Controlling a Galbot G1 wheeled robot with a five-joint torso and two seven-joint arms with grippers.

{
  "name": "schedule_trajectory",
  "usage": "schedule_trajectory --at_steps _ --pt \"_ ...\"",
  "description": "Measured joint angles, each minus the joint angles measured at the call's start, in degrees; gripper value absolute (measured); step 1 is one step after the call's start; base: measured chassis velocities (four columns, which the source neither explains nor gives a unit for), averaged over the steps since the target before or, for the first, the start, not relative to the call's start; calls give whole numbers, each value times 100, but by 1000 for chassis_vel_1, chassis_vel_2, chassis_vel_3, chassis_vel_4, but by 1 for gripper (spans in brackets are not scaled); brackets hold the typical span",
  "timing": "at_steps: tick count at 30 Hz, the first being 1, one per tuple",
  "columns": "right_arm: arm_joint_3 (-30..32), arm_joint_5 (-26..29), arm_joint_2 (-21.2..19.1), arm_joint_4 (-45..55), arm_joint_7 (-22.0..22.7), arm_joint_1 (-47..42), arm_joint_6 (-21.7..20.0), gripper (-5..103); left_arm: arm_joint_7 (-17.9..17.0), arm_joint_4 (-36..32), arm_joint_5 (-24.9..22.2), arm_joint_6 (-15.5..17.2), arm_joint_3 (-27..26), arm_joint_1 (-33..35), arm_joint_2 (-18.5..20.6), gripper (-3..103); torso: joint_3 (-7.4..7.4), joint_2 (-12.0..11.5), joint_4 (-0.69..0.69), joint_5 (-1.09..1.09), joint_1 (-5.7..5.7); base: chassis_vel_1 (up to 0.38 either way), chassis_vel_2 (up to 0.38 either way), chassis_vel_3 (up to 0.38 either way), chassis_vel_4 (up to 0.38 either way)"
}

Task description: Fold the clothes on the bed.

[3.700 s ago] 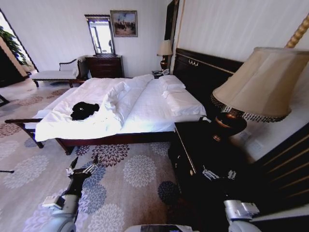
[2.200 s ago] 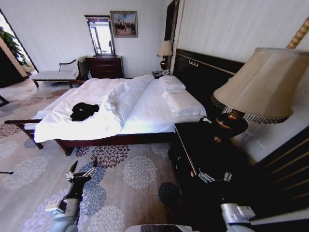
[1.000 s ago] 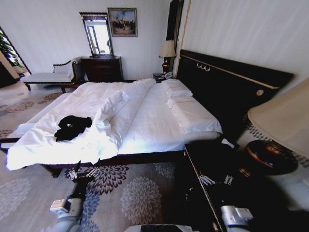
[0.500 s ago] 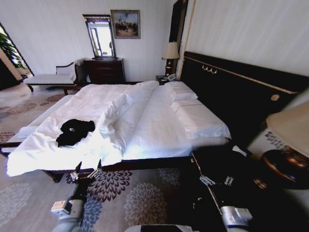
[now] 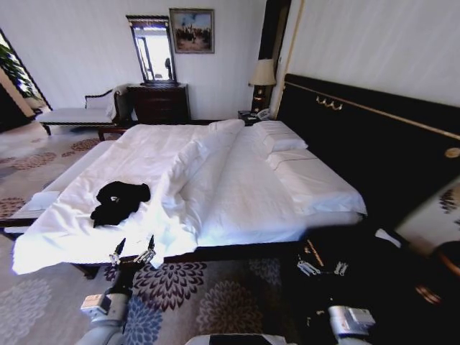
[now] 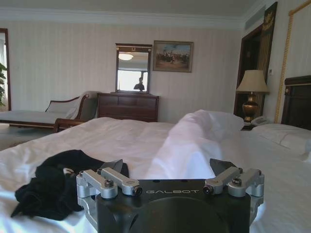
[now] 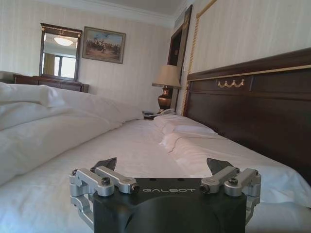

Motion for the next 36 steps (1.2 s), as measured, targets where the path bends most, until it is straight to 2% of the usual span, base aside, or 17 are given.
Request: schedule_trajectory --at_steps 17,32,36 --pt "-24 30 73 19 19 -39 76 100 16 -5 -78 -62 -132 100 -28 100 0 0 0 1 0 86 279 -97 -278" --pt "-30 80 62 40 -6 -55 84 100 16 -13 -77 -53 -123 88 -48 100 0 0 0 0 0 142 367 -154 -369" --pt "-93 280 33 71 -5 -49 46 100 17 -7 -81 -66 -135 111 -61 100 0 0 0 1 0 132 364 -133 -353"
